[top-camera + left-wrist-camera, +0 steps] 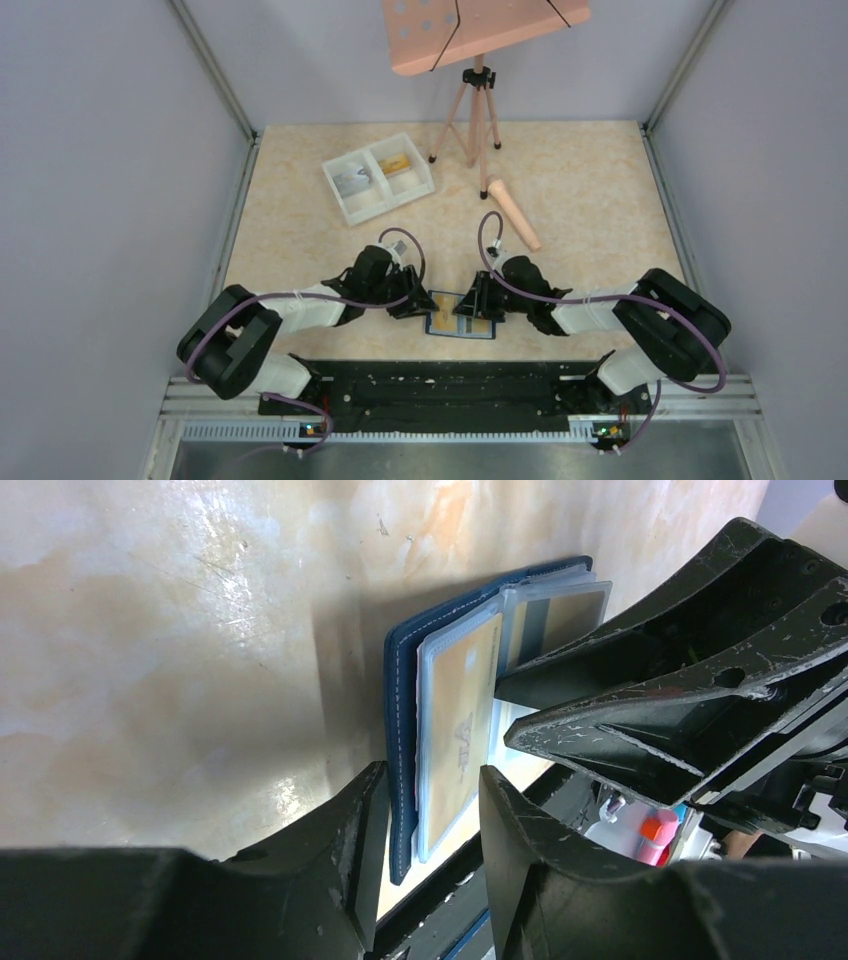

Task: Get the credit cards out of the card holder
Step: Open the card holder at the center of the board.

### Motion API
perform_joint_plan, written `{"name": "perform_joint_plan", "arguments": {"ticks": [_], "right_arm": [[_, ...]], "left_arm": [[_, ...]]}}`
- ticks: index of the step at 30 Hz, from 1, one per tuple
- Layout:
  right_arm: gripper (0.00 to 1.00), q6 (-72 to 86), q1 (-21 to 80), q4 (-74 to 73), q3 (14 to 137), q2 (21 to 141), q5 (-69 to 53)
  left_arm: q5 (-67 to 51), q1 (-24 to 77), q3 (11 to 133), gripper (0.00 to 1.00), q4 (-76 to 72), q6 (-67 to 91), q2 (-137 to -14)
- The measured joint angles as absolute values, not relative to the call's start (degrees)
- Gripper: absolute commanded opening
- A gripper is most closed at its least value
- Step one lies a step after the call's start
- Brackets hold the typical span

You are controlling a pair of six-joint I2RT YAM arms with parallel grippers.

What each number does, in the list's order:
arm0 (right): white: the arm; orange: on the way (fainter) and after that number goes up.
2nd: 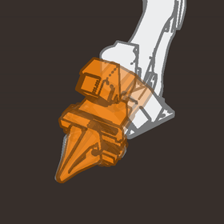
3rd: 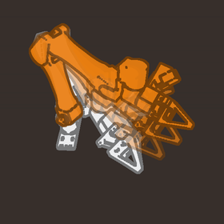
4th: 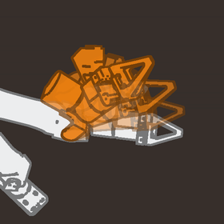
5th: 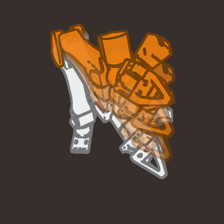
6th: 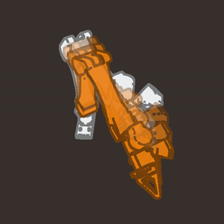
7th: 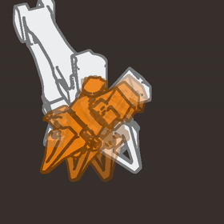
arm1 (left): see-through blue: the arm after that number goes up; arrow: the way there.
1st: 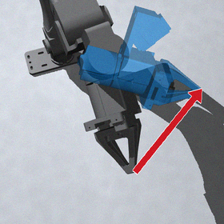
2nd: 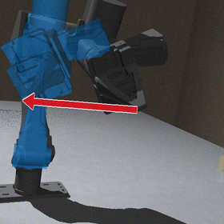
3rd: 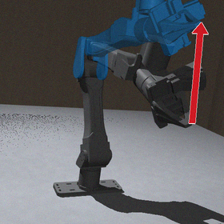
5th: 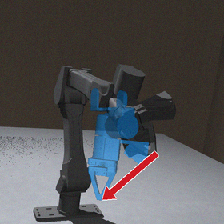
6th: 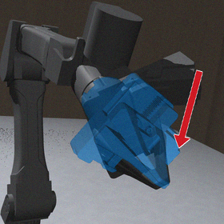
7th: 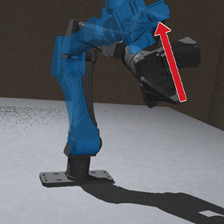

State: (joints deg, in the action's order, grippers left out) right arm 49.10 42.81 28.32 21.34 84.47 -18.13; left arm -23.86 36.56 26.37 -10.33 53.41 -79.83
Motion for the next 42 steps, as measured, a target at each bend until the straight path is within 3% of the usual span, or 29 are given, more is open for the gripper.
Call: {"name": "perform_joint_plan", "arguments": {"ticks": [8, 13, 16, 42], "right_arm": [[0.33, 49.1, 42.7, 28.3, 21.3, 84.4, -18.4], [0.33, 49.1, 42.6, 28.3, 21.3, 84.3, -18.6], [0.33, 49.1, 42.6, 28.7, 20.7, 83.7, -18.8], [0.34, 49.3, 38.7, 37.3, 17.6, 82.2, -26.4]], "left_arm": [[-26.7, 36.6, 25.7, 0.37, -13.9, 53.8, -81.5], [-28.5, 36.6, 25.6, 0.10, -15.5, 54.1, -82.3], [-29.3, 36.6, 25.5, 0.00, -16.7, 54.5, -82.3], [-33.7, 36.6, 19.9, 0.00, -29.0, 57.3, -82.2]]}}
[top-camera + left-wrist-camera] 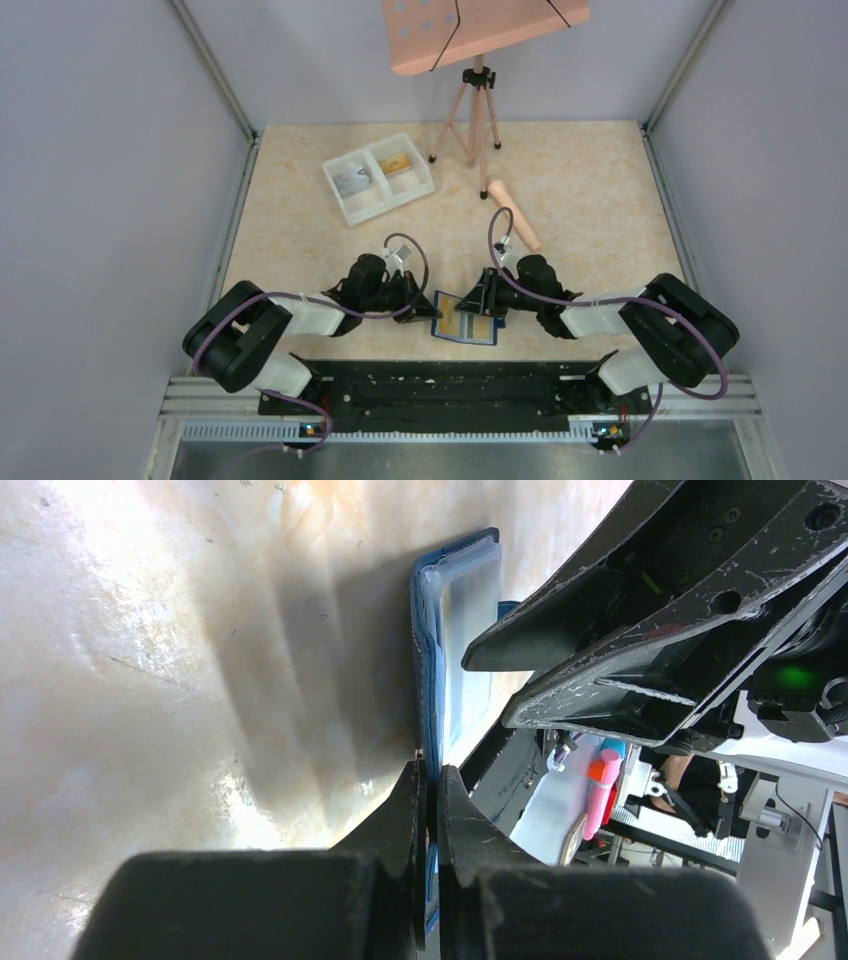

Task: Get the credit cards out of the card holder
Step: Open the card holder at the center of the board.

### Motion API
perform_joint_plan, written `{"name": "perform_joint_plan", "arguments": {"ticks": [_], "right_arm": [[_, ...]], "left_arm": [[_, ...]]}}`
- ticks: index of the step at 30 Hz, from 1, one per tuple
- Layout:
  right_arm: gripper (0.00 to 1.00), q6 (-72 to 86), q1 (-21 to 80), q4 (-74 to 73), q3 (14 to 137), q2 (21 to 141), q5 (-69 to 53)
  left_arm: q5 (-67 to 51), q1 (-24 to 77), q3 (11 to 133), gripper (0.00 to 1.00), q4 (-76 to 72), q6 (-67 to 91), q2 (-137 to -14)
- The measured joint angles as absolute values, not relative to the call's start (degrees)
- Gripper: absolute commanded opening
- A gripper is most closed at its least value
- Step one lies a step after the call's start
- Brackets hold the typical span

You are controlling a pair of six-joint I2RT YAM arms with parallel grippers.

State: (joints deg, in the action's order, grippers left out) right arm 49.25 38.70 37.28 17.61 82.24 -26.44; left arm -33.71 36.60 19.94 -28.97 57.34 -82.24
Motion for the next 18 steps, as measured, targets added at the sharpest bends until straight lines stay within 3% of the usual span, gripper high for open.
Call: {"name": "perform_joint_plan", "arguments": {"ticks": [18], "right_arm": [[0.39, 49.9, 37.3, 39.0, 16.7, 82.9, -27.4]], "left_arm": [[-34.3, 36.6, 19.0, 0.00, -32.2, 59.1, -82.2]]}}
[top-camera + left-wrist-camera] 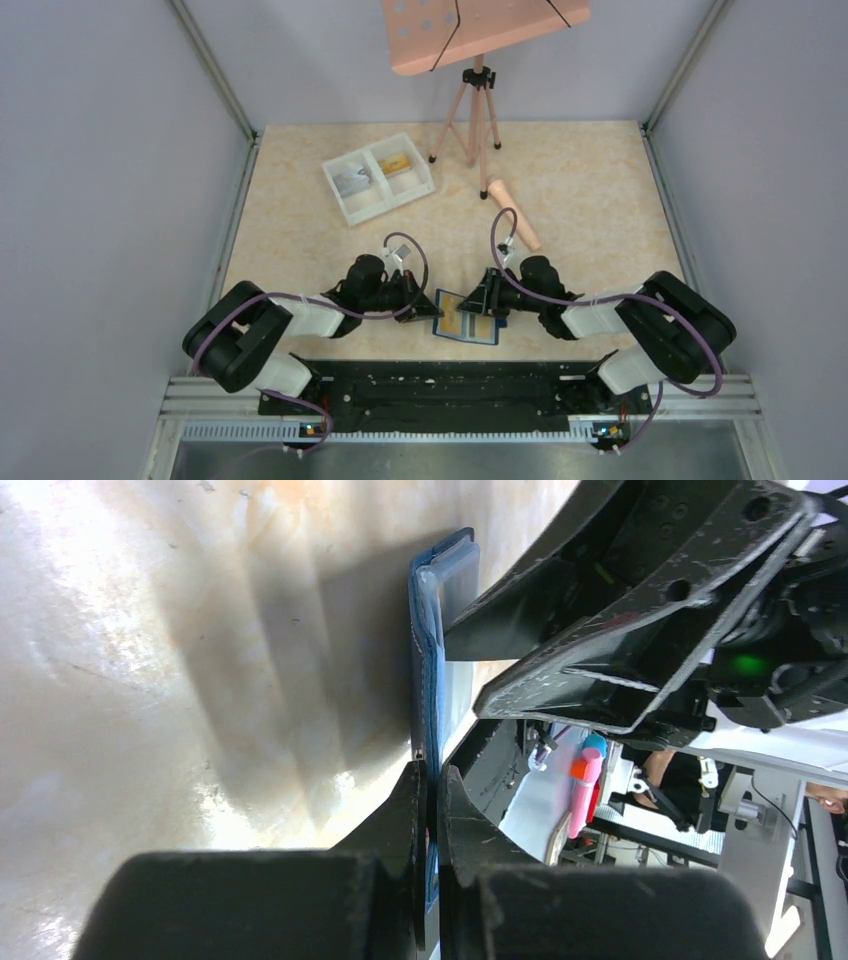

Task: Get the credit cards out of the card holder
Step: Open the card holder at the center of the board.

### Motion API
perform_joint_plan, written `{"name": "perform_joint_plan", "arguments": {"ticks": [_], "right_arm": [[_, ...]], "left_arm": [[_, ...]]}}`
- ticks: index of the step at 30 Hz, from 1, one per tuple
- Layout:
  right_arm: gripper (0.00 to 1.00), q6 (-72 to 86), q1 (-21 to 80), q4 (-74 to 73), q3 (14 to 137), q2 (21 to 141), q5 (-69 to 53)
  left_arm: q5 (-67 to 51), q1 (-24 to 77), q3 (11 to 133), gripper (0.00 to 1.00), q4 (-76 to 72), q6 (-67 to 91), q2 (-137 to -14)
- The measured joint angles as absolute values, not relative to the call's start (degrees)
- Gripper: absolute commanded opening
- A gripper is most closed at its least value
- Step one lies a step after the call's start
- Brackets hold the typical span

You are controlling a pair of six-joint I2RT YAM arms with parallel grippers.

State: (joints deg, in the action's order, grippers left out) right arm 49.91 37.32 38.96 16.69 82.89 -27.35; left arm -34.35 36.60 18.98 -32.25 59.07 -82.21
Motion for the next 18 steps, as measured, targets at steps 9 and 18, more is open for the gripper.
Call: {"name": "perform_joint_plan", "arguments": {"ticks": [9, 18], "right_arm": [[0.41, 51.4, 37.3, 42.7, 15.4, 84.7, -28.7], [0.37, 53.8, 37.3, 50.0, 13.5, 88.1, -30.6]], "left_arm": [[-35.0, 36.6, 18.6, 0.00, -34.5, 60.4, -82.3], [-35.1, 36.6, 18.4, 0.00, -35.2, 61.0, -82.3]]}}
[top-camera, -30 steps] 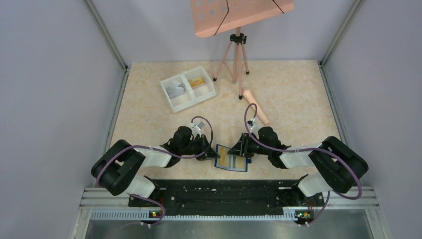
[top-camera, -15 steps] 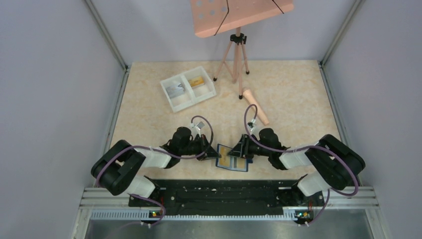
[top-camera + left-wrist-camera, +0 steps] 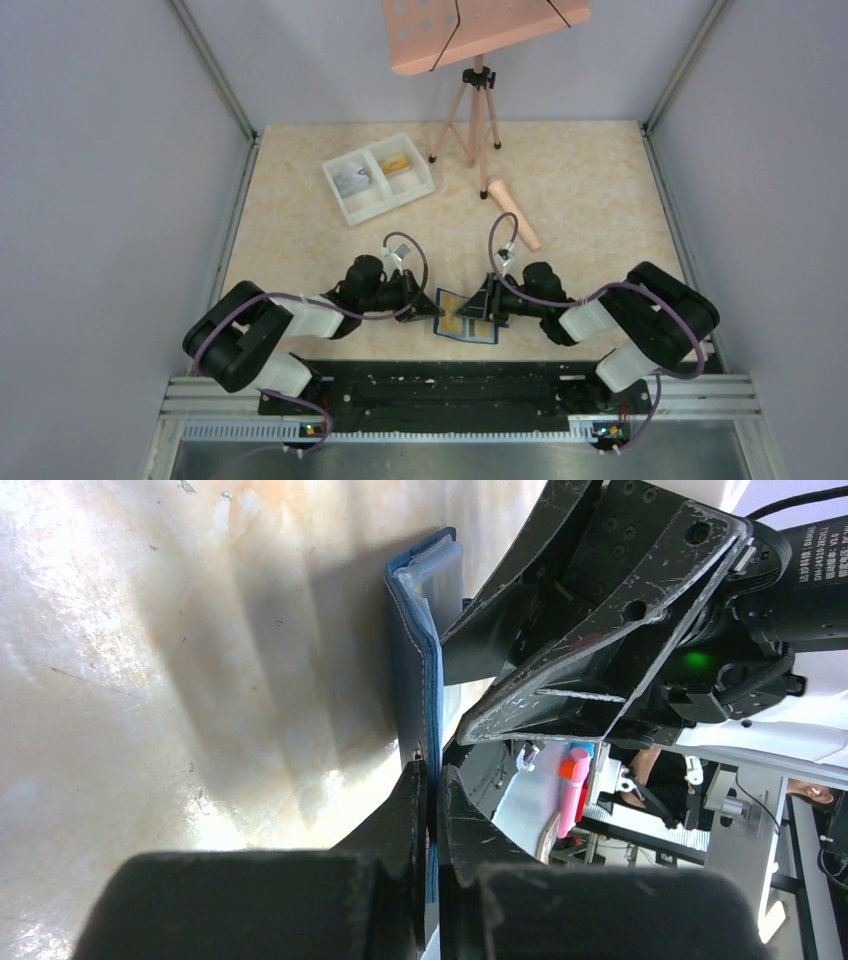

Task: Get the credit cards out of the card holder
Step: Open the card holder at the center of the board, then remove the credit card from the card holder.

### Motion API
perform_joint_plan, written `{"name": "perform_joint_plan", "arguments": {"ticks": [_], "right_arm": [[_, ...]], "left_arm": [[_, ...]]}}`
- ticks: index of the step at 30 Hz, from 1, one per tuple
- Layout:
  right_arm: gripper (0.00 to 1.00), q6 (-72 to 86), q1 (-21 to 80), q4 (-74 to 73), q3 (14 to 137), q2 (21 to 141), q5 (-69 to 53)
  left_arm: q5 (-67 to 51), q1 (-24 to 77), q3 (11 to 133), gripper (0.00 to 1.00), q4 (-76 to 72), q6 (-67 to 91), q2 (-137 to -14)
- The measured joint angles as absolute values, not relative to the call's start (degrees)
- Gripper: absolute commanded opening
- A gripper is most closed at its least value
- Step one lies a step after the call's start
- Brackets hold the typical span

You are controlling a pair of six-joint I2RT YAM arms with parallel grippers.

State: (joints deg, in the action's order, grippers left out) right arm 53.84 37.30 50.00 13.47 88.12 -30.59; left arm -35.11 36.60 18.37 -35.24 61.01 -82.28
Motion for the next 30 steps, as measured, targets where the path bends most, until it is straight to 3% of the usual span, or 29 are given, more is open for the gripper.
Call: {"name": "perform_joint_plan", "arguments": {"ticks": [7, 12, 17, 30], "right_arm": [[0.30, 57.5, 37.2, 60.5, 10.8, 92.3, -32.3], [0.12, 59.1, 36.8, 64.4, 9.5, 94.0, -32.6], [0.00, 59.8, 36.2, 65.2, 8.9, 94.1, -32.8], [0.00, 58.2, 32.1, 63.0, 7.4, 89.0, -37.5]], "left_arm": [[-35.2, 36.6, 17.5, 0.00, -37.2, 61.7, -83.1], [-35.5, 36.5, 16.6, 0.00, -39.5, 62.6, -83.9], [-35.6, 36.4, 16.2, 0.00, -40.3, 62.9, -84.0], [-35.8, 36.3, 15.9, 0.00, -42.0, 62.4, -83.9]]}}
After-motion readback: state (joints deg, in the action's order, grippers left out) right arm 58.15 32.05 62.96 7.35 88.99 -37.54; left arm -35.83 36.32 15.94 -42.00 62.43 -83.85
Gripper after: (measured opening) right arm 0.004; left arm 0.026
